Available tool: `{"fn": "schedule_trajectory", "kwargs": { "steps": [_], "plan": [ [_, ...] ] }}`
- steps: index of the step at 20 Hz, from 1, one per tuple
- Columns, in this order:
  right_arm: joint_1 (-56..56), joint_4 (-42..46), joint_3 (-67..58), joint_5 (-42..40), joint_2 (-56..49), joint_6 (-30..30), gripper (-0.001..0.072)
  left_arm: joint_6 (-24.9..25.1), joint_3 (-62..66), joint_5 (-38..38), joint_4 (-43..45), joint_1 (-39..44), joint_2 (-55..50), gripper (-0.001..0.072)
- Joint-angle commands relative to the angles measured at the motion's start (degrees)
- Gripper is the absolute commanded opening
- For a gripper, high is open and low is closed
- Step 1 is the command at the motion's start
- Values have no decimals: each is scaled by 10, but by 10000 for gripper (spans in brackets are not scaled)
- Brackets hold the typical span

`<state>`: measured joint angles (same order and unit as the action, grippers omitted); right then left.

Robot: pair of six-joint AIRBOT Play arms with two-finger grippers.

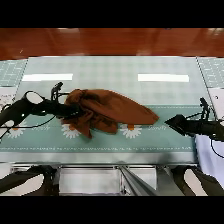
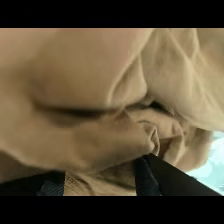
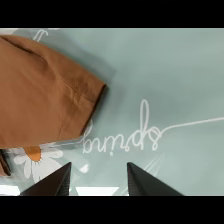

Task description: Fold the shirts.

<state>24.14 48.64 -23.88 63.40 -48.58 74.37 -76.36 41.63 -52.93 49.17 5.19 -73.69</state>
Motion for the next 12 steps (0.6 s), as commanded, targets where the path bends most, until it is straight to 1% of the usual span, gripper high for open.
{"fn": "schedule_trajectory", "kwargs": {
  "steps": [1, 2, 3, 4, 9, 12],
  "plan": [
    [0, -3, 1, 0, 0, -1, 406, -11, 36, 2, 23, 26, -35, 504],
    [0, -3, 1, 0, 0, -1, 406, -12, 44, -5, 23, 30, -43, 459],
    [0, -3, 1, 0, 0, -1, 406, -13, 54, -19, 24, 30, -51, 196],
    [0, -3, 1, 0, 0, -1, 406, -10, 66, -37, 24, 29, -57, 16],
    [0, -1, 1, -3, 0, -1, 406, -6, 142, -98, 43, 29, -50, 15],
    [0, -1, 1, -10, 0, -1, 406, -6, 175, -108, 47, 29, -36, 15]
  ]
}}
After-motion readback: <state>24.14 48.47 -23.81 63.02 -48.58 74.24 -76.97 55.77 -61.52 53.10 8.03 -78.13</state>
